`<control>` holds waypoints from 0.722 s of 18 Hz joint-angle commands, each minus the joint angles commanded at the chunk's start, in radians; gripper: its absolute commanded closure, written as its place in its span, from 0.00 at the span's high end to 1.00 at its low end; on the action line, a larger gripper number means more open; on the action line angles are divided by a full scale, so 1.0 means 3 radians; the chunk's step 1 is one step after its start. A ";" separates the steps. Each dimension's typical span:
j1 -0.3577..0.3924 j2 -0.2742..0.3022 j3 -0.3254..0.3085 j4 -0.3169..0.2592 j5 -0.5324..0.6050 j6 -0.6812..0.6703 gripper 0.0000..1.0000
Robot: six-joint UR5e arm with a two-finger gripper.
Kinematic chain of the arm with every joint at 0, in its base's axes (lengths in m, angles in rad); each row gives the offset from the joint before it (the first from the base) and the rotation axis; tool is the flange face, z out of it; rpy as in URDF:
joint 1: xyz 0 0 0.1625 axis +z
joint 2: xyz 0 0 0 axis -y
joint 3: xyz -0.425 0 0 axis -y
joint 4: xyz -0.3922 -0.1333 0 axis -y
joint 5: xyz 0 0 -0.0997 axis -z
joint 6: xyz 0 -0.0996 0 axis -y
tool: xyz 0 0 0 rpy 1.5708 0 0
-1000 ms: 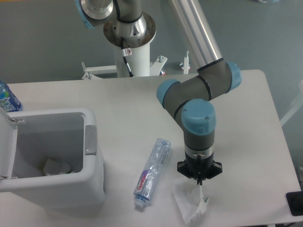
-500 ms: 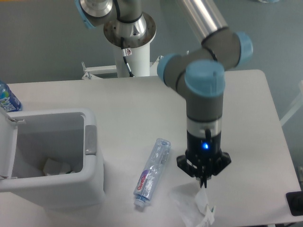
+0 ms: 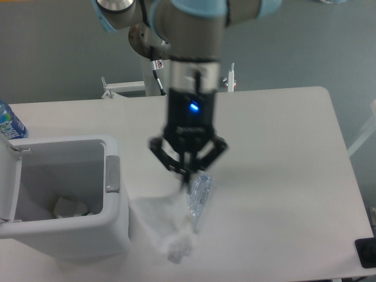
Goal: Place the trash in the trash can
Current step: 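Carry the bag over the trash bin and open the gripper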
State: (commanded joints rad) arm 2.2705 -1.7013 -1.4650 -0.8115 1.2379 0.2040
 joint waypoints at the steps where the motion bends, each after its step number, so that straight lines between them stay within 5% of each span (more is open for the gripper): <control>1: -0.0072 0.0021 -0.0010 -0.0010 -0.0015 0.0010 0.00; 6: -0.0302 0.0169 -0.0307 -0.0066 -0.0031 0.0720 0.00; 13: -0.0446 0.0164 -0.0399 -0.0072 -0.0092 0.0783 0.00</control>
State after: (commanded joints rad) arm 2.1369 -1.6521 -1.5846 -0.8330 1.2104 0.4387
